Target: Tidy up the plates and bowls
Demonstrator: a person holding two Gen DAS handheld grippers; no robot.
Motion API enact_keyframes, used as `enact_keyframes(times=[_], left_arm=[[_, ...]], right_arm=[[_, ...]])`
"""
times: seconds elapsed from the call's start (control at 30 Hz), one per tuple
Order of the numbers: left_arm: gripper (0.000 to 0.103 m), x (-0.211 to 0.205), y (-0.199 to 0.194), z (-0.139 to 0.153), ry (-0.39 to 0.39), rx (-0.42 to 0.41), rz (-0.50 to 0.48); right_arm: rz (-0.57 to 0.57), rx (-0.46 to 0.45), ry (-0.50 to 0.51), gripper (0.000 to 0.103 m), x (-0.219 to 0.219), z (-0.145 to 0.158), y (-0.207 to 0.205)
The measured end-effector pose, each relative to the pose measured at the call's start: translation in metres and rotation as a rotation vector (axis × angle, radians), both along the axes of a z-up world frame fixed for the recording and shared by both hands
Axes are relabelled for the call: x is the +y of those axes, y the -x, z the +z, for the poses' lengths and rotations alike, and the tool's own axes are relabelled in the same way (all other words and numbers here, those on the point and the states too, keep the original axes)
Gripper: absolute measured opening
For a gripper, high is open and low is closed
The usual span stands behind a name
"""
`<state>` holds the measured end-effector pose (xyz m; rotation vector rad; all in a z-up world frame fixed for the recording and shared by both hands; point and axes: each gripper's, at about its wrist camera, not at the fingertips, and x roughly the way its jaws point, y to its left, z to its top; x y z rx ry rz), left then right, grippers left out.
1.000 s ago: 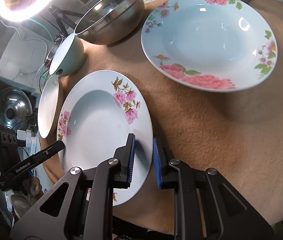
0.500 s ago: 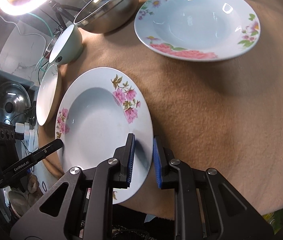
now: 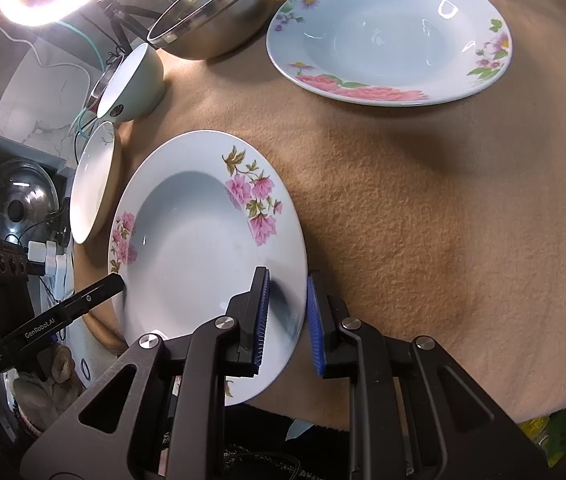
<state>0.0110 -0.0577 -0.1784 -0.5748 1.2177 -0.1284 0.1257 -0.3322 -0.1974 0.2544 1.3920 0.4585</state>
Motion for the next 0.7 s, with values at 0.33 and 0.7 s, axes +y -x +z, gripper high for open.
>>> enact_keyframes(times=[0.33,0.7], left_arm=[[0.016,0.0,0.0,0.0,-0.006,0.003,-0.008],[0.017,0.012,0.003,0.025,-0.094,-0.067,0.024]], right_arm=[[0.01,-0.003,0.007,0.02,0.001,-0.001,0.001],[-0.017,-0.093,0.044,0.039,-0.003,0.021,-0.006]])
